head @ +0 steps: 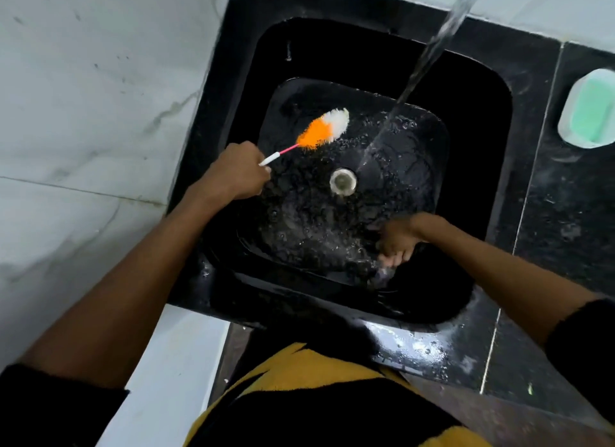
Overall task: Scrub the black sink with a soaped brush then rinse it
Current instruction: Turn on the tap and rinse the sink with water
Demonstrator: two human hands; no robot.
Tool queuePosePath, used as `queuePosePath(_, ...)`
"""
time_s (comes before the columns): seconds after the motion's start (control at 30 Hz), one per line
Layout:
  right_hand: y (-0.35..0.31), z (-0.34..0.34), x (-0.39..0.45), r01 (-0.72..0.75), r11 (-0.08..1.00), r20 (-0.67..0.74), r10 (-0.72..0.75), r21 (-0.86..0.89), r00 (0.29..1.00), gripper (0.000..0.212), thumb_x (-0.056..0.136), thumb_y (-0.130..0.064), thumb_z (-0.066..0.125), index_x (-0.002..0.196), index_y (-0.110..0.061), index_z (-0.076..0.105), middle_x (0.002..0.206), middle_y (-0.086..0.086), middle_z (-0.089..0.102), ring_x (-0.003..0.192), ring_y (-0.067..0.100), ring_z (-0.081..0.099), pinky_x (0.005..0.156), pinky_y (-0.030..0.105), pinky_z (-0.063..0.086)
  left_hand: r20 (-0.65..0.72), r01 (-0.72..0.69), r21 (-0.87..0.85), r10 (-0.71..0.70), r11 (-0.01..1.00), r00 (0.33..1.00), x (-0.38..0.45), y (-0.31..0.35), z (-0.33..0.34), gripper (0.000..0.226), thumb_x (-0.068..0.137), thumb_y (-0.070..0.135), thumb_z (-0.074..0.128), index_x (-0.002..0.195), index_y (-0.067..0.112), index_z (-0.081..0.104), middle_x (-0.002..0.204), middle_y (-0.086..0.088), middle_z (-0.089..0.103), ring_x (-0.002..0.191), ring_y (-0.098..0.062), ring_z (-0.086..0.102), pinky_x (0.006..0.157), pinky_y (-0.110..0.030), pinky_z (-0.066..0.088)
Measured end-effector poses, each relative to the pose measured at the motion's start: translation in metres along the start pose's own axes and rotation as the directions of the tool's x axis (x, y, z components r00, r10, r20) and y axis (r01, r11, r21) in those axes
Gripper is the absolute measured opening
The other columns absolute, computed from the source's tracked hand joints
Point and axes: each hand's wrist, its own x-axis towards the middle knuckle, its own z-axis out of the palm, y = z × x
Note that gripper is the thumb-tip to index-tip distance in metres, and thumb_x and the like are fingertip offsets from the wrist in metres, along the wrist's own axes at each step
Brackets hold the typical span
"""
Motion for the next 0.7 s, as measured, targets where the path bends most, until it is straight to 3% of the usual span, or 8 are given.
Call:
queuePosePath(0.07, 0.005, -0.011, -0.003, -0.01, 0.992, -0.316, -0.031, -0.126, 0.948, 0.014, 0.092, -0.019, 0.056, 0.077, -0.019, 0.058, 0.084, 0.006, 0.068, 0.078, 0.022, 0.064, 0.059, 0.019, 0.043, 0.016, 0.011, -0.036, -0.01, 0.999, 1.0, -0.004, 0.0, 0.005, 0.026, 0.086, 0.027, 0.063, 0.071, 0.007, 0.07, 0.067, -0.012, 0.07, 0.072, -0.031, 0.068, 0.071, -0.038, 0.056)
queuePosePath(0.13, 0.004, -0.038, -0.002, 0.225, 0.905, -0.469, -0.032, 0.361, 0.882, 0.021, 0.094, -0.01, 0.048, 0.078, -0.008, 0.061, 0.084, 0.014, 0.072, 0.072, 0.026, 0.067, 0.062, 0.024, 0.05, 0.035, 0.022, -0.066, -0.02, 0.998, 0.999, -0.011, 0.001, 0.011, 0.025, 0.086, 0.027, 0.063, 0.074, 0.007, 0.072, 0.063, -0.01, 0.069, 0.07, -0.029, 0.068, 0.071, -0.038, 0.057)
queuePosePath(0.17, 0.001, -0.051, -0.002, 0.336, 0.716, -0.502, 0.023, 0.612, 0.865, 0.022, 0.095, -0.004, 0.045, 0.078, -0.005, 0.06, 0.077, 0.014, 0.07, 0.067, 0.024, 0.066, 0.059, 0.026, 0.053, 0.048, 0.028, -0.077, -0.024, 0.997, 0.999, -0.016, 0.001, 0.014, 0.025, 0.086, 0.026, 0.062, 0.075, 0.007, 0.073, 0.062, -0.009, 0.069, 0.069, -0.028, 0.068, 0.071, -0.037, 0.057)
queuePosePath(0.23, -0.012, -0.076, -0.012, 0.46, 0.412, -0.509, 0.01, 0.786, 0.861, 0.025, 0.097, -0.002, 0.038, 0.08, -0.01, 0.054, 0.069, 0.006, 0.057, 0.063, 0.018, 0.055, 0.056, 0.024, 0.051, 0.067, 0.042, -0.093, -0.036, 0.995, 0.997, -0.026, 0.001, 0.022, 0.026, 0.088, 0.025, 0.061, 0.073, 0.007, 0.072, 0.059, -0.006, 0.068, 0.064, -0.024, 0.067, 0.063, -0.032, 0.053)
queuePosePath(0.43, -0.055, -0.106, -0.001, 0.492, 0.04, -0.492, -0.017, 0.869, 0.87, 0.028, 0.101, -0.015, 0.027, 0.081, -0.015, 0.048, 0.069, 0.003, 0.049, 0.054, 0.013, 0.046, 0.046, 0.023, 0.041, 0.087, 0.117, -0.226, -0.1, 0.967, 0.991, -0.059, -0.001, 0.04, 0.023, 0.093, 0.021, 0.06, 0.077, 0.011, 0.073, 0.057, -0.005, 0.067, 0.047, -0.013, 0.058, 0.05, -0.022, 0.04)
queuePosePath(0.53, -0.059, -0.097, 0.003, 0.468, 0.082, -0.451, -0.163, 0.88, 0.877, 0.026, 0.1, -0.012, 0.029, 0.078, -0.015, 0.043, 0.065, 0.003, 0.046, 0.053, 0.015, 0.046, 0.043, 0.024, 0.04, 0.084, 0.144, -0.236, -0.127, 0.961, 0.988, -0.071, -0.004, 0.046, 0.023, 0.092, 0.02, 0.06, 0.074, 0.012, 0.072, 0.056, -0.005, 0.067, 0.049, -0.017, 0.06, 0.051, -0.026, 0.045)
queuePosePath(0.6, -0.05, -0.083, -0.001, 0.464, 0.22, -0.382, -0.331, 0.858, 0.863, 0.019, 0.097, -0.008, 0.036, 0.08, -0.01, 0.045, 0.073, 0.006, 0.049, 0.06, 0.016, 0.052, 0.05, 0.025, 0.047, 0.081, 0.151, -0.226, -0.136, 0.962, 0.987, -0.077, -0.006, 0.049, 0.022, 0.091, 0.021, 0.06, 0.074, 0.012, 0.072, 0.054, -0.004, 0.067, 0.054, -0.022, 0.063, 0.056, -0.03, 0.049)
queuePosePath(0.7, -0.017, -0.049, -0.002, 0.329, 0.656, -0.081, -0.378, 0.679, 0.922, 0.022, 0.097, -0.008, 0.043, 0.1, 0.007, 0.058, 0.096, 0.016, 0.068, 0.085, 0.027, 0.068, 0.077, 0.033, 0.056, 0.076, 0.144, -0.183, -0.132, 0.972, 0.988, -0.085, -0.009, 0.053, 0.02, 0.089, 0.021, 0.061, 0.075, 0.011, 0.072, 0.058, -0.008, 0.067, 0.058, -0.026, 0.064, 0.059, -0.033, 0.051)
